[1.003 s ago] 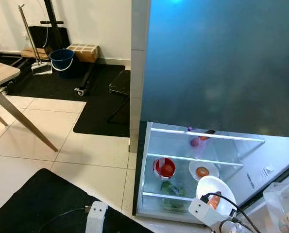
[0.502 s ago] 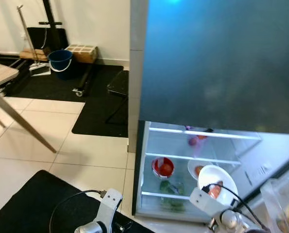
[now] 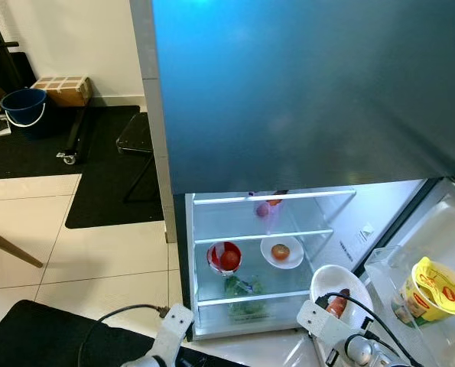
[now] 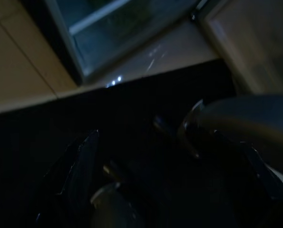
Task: Restocking fridge
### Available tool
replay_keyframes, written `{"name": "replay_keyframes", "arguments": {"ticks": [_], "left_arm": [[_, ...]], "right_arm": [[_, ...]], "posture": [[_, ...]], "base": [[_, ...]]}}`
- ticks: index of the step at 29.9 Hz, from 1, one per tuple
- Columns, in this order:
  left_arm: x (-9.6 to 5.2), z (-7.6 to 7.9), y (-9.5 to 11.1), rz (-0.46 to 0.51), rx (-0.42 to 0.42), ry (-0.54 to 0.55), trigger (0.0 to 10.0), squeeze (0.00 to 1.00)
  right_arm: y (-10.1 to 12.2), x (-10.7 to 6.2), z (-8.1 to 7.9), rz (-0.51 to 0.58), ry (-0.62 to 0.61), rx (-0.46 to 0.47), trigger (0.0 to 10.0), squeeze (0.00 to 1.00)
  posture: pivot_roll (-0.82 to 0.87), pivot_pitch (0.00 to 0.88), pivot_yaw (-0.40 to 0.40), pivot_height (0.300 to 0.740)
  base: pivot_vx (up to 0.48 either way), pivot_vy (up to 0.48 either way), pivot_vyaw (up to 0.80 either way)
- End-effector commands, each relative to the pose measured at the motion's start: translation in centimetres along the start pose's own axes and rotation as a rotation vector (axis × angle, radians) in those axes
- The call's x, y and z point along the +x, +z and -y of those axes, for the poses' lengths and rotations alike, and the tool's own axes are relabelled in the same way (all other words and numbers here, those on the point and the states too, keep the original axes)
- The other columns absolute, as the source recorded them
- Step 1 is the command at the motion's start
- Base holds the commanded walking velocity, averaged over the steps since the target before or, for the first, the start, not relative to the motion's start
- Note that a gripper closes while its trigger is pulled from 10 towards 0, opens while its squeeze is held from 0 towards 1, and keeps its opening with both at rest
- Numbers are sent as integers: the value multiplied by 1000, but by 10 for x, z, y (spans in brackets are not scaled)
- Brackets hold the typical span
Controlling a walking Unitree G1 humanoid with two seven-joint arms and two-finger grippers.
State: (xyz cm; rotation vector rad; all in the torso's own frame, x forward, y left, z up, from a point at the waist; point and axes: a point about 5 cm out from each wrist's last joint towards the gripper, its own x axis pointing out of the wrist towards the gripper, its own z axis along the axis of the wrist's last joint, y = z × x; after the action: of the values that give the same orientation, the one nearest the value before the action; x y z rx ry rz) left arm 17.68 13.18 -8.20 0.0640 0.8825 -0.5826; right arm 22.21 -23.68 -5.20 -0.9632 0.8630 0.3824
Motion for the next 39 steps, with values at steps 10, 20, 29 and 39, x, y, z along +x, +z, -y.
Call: {"name": "replay_keyframes", "arguments": {"ticks": [10, 20, 29, 39], "left_arm": [[-21, -11, -54, -172, -191, 186, 10000, 0], [-31, -22, -68, -250, -178, 307, 10000, 0], [-35, -30, -69, -271, -154, 371, 10000, 0], [-36, -31, -70, -270, -170, 382, 10000, 0]], "right_arm": [[-49, -16, -56, -169, 172, 38, 10000, 0], [-71, -27, -81, -242, 212, 44, 10000, 0], [-68, -25, -80, -243, 214, 26, 10000, 0], [-68, -25, -79, -250, 214, 19, 10000, 0]], "posture": [[-10, 0, -18, 740], [1, 0, -23, 740], [40, 0, -39, 740], [59, 0, -52, 740]], "base": [[0, 0, 0], [0, 0, 0], [0, 0, 0], [245, 0, 0]]}}
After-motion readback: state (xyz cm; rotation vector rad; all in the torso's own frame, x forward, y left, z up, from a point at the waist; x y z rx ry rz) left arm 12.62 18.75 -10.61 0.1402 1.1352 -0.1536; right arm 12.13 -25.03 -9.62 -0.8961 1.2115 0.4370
